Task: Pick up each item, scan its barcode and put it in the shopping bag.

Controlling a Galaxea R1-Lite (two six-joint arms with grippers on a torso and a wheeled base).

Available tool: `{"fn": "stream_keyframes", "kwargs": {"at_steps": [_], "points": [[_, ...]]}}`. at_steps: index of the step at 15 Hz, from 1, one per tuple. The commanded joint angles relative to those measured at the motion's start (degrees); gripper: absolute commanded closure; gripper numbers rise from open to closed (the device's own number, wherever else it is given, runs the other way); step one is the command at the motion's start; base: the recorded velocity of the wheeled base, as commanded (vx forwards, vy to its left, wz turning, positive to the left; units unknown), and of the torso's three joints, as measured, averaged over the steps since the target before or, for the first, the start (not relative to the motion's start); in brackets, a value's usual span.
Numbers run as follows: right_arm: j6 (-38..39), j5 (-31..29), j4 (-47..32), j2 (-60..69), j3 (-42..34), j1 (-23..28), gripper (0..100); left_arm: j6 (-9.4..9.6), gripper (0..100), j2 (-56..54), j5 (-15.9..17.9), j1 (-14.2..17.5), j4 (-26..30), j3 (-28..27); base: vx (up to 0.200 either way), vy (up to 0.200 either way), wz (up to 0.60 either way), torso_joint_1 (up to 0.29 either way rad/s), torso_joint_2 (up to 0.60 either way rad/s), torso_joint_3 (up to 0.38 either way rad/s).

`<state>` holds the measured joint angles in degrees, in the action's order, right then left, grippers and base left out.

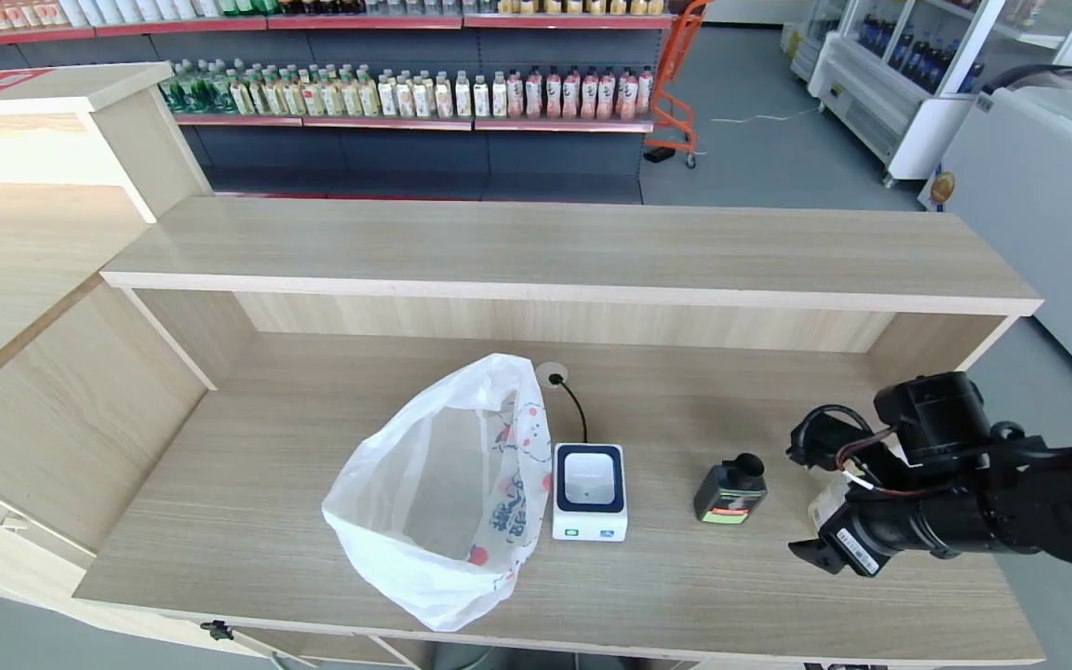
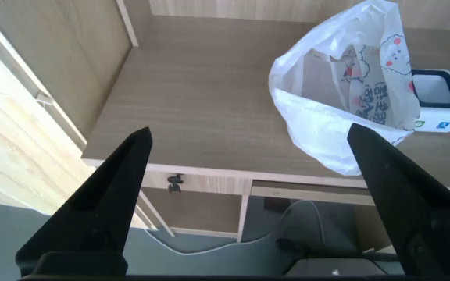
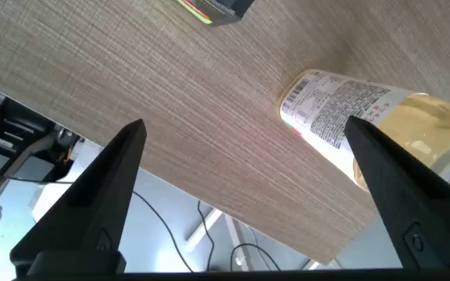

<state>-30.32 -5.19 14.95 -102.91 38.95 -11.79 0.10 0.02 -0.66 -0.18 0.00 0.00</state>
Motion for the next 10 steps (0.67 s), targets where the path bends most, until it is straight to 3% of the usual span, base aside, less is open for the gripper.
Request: {"fn": "stream_keyframes", "kwargs": {"at_steps": [1, 4, 10], "points": [[0.08, 0.36, 2.81, -6.16, 0.87, -1.04, 0, -0.01, 0, -0.02, -0.04, 0.01, 0.00, 0.00, 0.000, 0.000, 0.00, 0.000, 0.00, 0.000], [0.00, 4.49, 5.97, -11.17, 4.64, -2.45, 0, -0.01, 0, -0.02, -0.04, 0.01, 0.00, 0.00, 0.000, 0.000, 0.00, 0.000, 0.00, 0.000], [-0.09, 4.75, 7.20, -17.41, 11.94, -4.82, 0, -0.01, 0, -0.02, -0.04, 0.01, 0.00, 0.00, 0.000, 0.000, 0.00, 0.000, 0.00, 0.000]]}}
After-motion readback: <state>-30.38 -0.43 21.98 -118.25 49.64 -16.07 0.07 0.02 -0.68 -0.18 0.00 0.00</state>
